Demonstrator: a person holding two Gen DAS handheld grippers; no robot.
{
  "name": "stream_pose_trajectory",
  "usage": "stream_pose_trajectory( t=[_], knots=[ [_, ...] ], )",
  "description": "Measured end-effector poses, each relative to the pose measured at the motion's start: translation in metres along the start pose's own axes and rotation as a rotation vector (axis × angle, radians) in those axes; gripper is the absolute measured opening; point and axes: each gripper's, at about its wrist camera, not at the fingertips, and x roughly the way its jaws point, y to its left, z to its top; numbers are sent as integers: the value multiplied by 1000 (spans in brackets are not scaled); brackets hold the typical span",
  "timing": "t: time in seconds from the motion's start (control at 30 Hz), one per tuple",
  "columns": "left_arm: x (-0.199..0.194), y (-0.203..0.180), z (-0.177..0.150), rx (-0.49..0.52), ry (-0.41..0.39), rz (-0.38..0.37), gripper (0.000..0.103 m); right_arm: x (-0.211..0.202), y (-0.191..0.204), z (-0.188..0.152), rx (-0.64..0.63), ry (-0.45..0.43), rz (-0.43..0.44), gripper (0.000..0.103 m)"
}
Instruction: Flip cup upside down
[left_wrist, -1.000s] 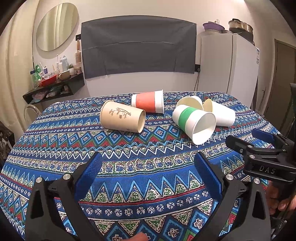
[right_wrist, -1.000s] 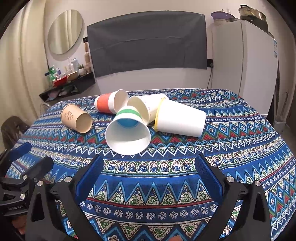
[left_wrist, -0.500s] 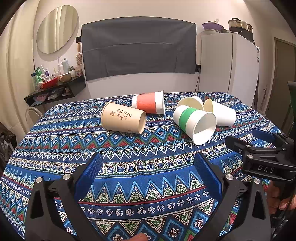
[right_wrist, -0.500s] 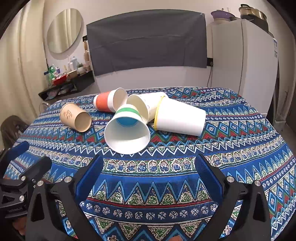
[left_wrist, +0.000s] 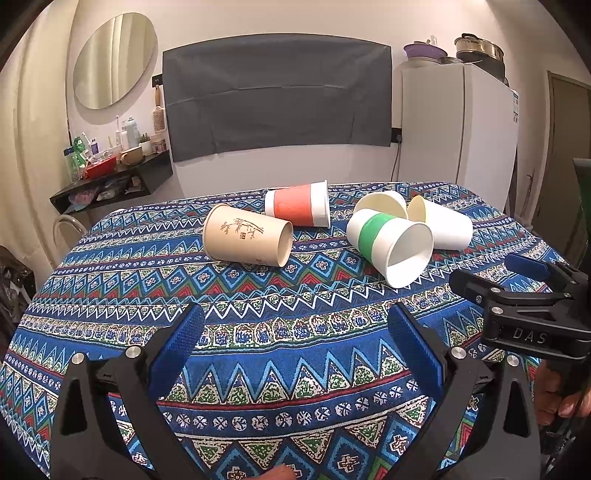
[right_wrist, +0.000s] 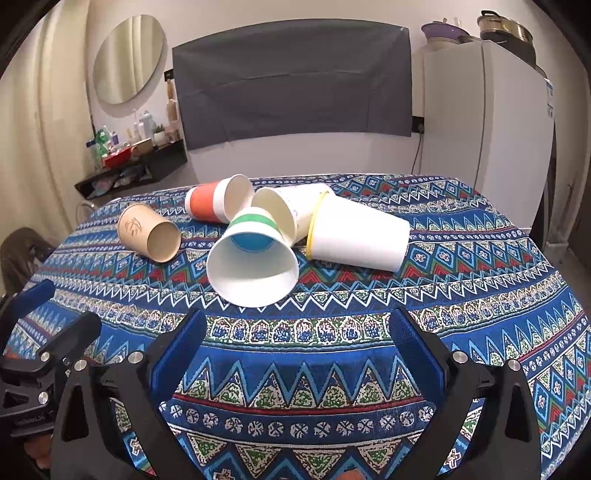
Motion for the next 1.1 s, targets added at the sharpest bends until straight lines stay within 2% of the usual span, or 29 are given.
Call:
stream_pose_trajectory(
  t=[0.63, 1.1],
  knots=[
    [2, 0, 0, 0, 12, 0, 97, 0, 3, 0, -14, 5, -3, 95],
    [1, -6, 0, 27, 10, 42, 97, 6, 0, 1, -1, 32, 18, 95]
  ],
)
